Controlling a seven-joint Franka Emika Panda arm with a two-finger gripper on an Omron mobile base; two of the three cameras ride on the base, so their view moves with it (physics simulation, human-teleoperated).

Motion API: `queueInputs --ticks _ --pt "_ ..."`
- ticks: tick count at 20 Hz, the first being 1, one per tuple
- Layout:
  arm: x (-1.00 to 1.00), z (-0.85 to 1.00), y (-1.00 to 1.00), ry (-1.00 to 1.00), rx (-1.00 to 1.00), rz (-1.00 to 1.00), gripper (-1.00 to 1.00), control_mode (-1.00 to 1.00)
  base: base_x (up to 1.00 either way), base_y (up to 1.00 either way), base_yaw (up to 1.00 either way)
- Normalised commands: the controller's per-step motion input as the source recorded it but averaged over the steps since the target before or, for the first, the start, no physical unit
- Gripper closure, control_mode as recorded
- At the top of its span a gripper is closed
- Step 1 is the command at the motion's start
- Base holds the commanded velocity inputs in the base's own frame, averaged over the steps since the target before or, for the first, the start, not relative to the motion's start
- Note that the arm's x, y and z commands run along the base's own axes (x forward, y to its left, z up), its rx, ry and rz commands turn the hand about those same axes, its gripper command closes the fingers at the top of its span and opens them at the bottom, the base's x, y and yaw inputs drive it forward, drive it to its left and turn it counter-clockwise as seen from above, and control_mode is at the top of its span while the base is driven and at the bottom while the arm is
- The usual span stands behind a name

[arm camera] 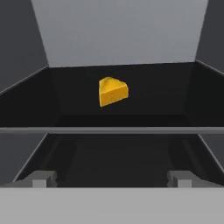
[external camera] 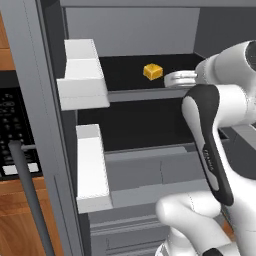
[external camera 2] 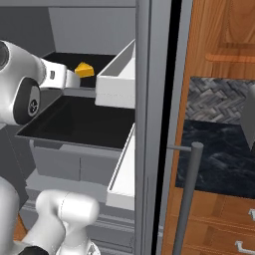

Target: Retrieve the sausage and cheese from the fridge and place them on the cutting board on the counter.

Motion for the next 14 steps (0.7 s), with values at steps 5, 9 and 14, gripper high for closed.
queueInputs --ticks 5,9,14 --pt "0.65 0.08 0.05 0.00 -0.05 0.01 -1.00 -1.00 0.00 0.00 0.00" --pt "0.47 0.01 0.10 0.00 -0.07 0.07 -1.00 -1.00 0.00 0.00 0.00" --pt "0.60 0.00 0.00 0.01 -0.06 0.08 -1.00 -1.00 0.00 0.00 0.00"
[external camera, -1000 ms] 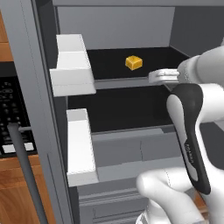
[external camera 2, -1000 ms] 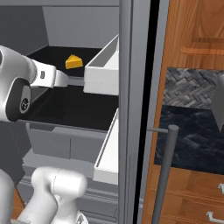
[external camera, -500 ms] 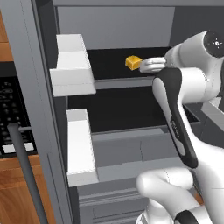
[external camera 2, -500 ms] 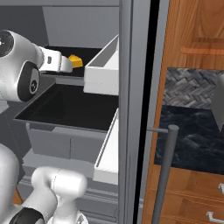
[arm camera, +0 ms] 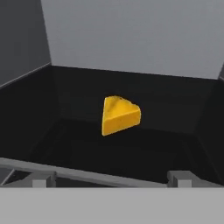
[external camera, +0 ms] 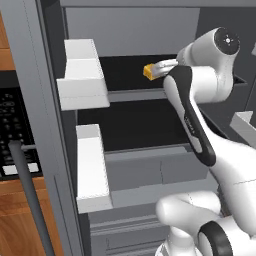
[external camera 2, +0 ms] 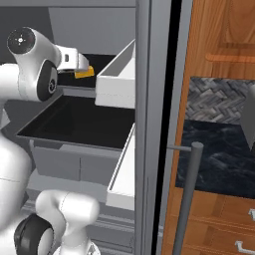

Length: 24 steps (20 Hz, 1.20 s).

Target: Retrieve the sausage and cheese from the fridge and place them on the cutting board on the counter.

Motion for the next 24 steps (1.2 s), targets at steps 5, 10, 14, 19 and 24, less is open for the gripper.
queueInputs --ticks 5,10,14,19,24 --pt "0.51 0.00 0.10 0.02 -0.04 0.03 -1.00 -1.00 0.00 0.00 0.00" --pt "0.39 0.00 0.15 0.07 -0.01 -0.03 -1.00 -1.00 0.00 0.00 0.00" --pt "0.38 -0.01 0.20 0.08 0.00 -0.13 -1.00 -1.00 0.00 0.00 0.00" --pt "0.32 -0.05 0.05 0.09 0.00 -0.21 -1.00 -1.00 0.00 0.00 0.00" --pt "0.19 -0.08 0.05 0.05 0.00 -0.23 -1.00 -1.00 0.00 0.00 0.00"
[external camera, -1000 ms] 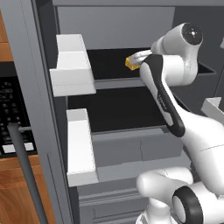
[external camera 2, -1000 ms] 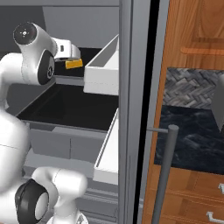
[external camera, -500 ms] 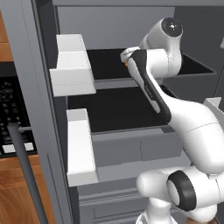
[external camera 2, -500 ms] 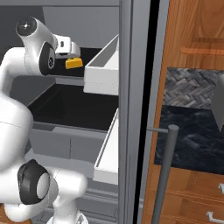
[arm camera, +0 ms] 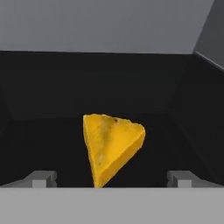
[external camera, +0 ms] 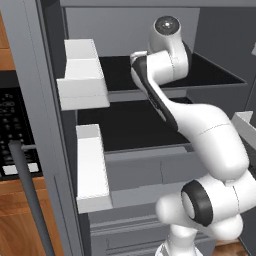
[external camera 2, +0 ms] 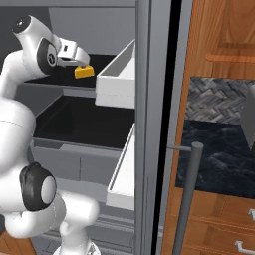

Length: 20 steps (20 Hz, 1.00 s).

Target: Retrieve the sausage and cheese from the fridge and place them on the cutting board on the counter.

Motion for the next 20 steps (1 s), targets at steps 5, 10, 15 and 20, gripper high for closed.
queueInputs --ticks 5,10,15,20 --pt "0.15 -0.08 0.00 0.03 0.00 -0.18 -1.00 -1.00 0.00 0.00 0.00" --pt "0.18 -0.07 0.00 0.02 0.00 -0.15 -1.00 -1.00 0.00 0.00 0.00" --pt "0.28 -0.01 0.00 0.00 0.02 -0.11 -1.00 -1.00 0.00 0.00 0.00" --pt "0.20 -0.04 0.00 0.00 0.06 -0.04 -1.00 -1.00 0.00 0.00 0.00"
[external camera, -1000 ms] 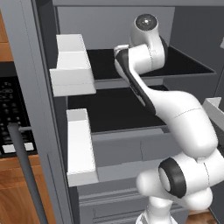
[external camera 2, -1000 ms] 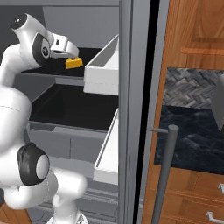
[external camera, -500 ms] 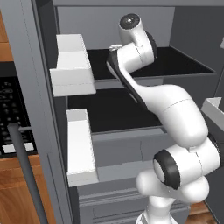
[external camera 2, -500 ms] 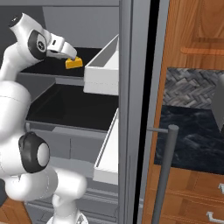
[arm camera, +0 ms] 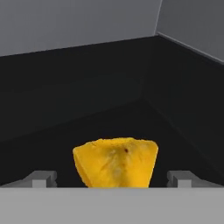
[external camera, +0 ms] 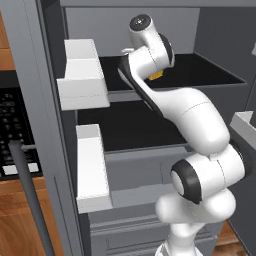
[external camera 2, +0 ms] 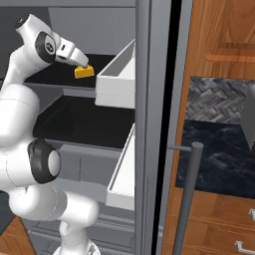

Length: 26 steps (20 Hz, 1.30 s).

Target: Retrieve the sausage and cheese from the fridge and place them on the cutting board on the counter.

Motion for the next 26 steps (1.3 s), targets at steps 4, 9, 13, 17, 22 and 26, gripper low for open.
queueInputs --ticks 4,9,13,17,22,26 --pt "0.00 -0.10 -0.02 0.00 0.09 -0.03 -1.00 -1.00 0.00 0.00 0.00" --pt "-0.07 -0.04 -0.03 0.00 0.09 -0.05 -1.00 -1.00 0.00 0.00 0.00" --pt "-0.06 -0.13 -0.01 0.00 0.07 -0.05 -1.00 -1.00 0.00 0.00 0.00" --pt "0.06 -0.07 -0.15 0.00 0.03 -0.02 -1.00 -1.00 0.00 0.00 0.00" --pt "0.20 -0.08 -0.16 0.00 0.01 0.00 -1.00 -1.00 0.00 0.00 0.00" --pt "0.22 -0.04 -0.11 0.00 0.00 0.00 -1.00 -1.00 0.00 0.00 0.00"
